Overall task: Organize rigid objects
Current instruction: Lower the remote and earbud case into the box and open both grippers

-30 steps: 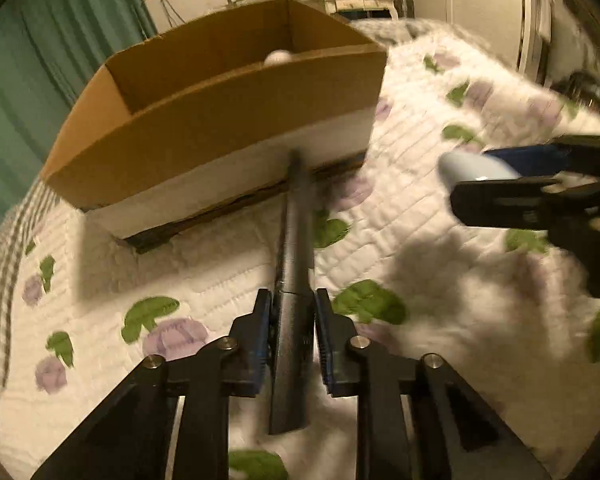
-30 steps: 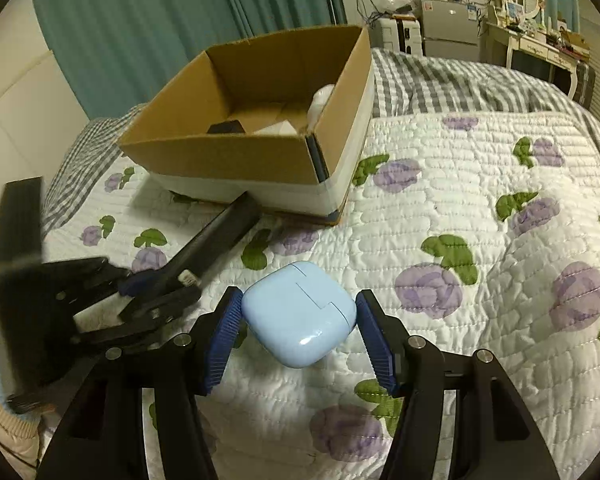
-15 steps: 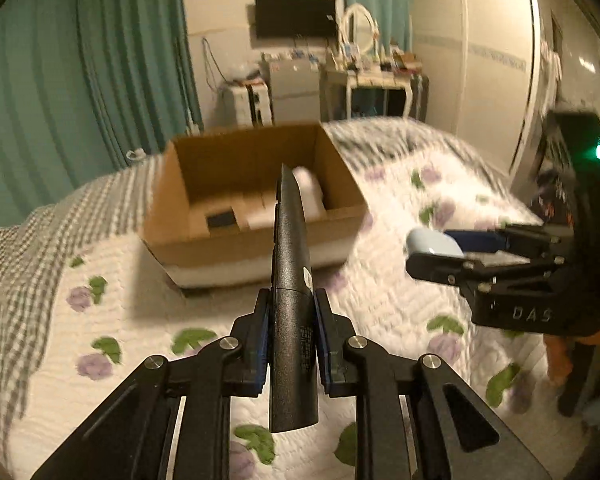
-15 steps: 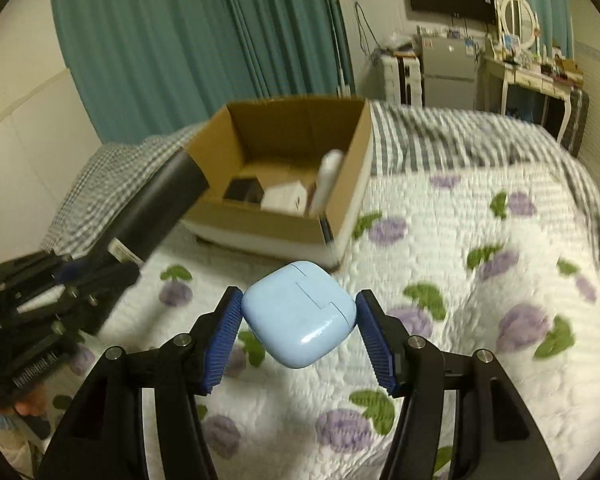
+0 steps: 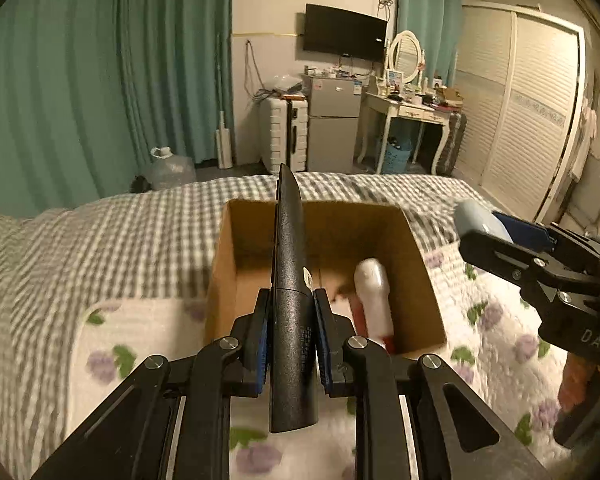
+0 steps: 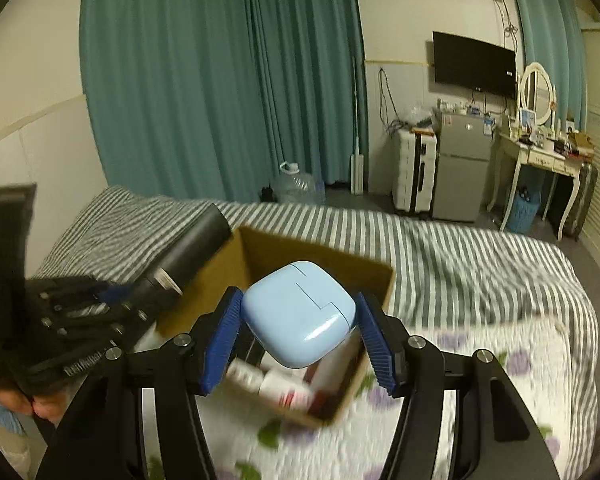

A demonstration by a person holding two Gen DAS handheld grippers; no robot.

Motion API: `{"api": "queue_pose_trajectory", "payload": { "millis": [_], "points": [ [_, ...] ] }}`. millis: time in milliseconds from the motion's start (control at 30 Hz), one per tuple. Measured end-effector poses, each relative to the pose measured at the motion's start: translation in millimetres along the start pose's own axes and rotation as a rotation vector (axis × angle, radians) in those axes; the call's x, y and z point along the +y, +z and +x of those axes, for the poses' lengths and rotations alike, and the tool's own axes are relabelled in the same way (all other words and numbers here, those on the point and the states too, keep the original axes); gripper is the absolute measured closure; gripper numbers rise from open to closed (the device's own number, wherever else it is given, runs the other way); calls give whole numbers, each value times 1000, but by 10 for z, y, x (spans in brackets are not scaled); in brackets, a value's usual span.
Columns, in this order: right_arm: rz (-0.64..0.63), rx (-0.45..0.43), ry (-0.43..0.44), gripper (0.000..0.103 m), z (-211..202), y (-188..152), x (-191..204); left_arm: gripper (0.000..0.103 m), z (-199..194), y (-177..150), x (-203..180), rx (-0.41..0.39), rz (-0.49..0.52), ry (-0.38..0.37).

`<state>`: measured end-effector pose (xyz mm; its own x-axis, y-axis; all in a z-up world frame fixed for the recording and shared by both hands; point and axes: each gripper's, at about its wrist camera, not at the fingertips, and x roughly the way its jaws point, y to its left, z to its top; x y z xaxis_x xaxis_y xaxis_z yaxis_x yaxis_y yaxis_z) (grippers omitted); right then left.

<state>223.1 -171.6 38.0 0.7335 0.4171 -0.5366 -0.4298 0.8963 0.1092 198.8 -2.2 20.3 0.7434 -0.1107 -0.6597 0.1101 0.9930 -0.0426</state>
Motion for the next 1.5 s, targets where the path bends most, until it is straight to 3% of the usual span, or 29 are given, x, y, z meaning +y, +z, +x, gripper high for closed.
{"api": "queue_pose_trajectory", "payload": {
  "millis": [167,400,700,800,833,1000,1200,1433,1500],
  "points": [
    [56,-12,3,45,370,75,-123,83,475,27,75,45,9,-32],
    [81,98,1,45,855,-181,-220,83,986,-195,184,153,-7,20],
    [40,71,-26,45,684,-270,-161,80,799,-136,181,95,-31,24],
    [46,77,-27,45,677,-285,-180,60,655,-53,177,63,-28,16],
    [47,77,-26,45,681,-283,-180,59,614,-27,172,47,-26,23],
    [27,80,0,45,832,-187,-88,59,529,27,224,11,-31,37],
    [-28,157,-50,45,1308,-119,29,59,568,18,354,8,-60,70],
    [-35,198,-42,44,1588,-96,62,59,656,-11,391,11,-61,79],
    [-28,181,-44,26,1564,-72,60,58,701,-26,408,17,-60,81]
  ]
}}
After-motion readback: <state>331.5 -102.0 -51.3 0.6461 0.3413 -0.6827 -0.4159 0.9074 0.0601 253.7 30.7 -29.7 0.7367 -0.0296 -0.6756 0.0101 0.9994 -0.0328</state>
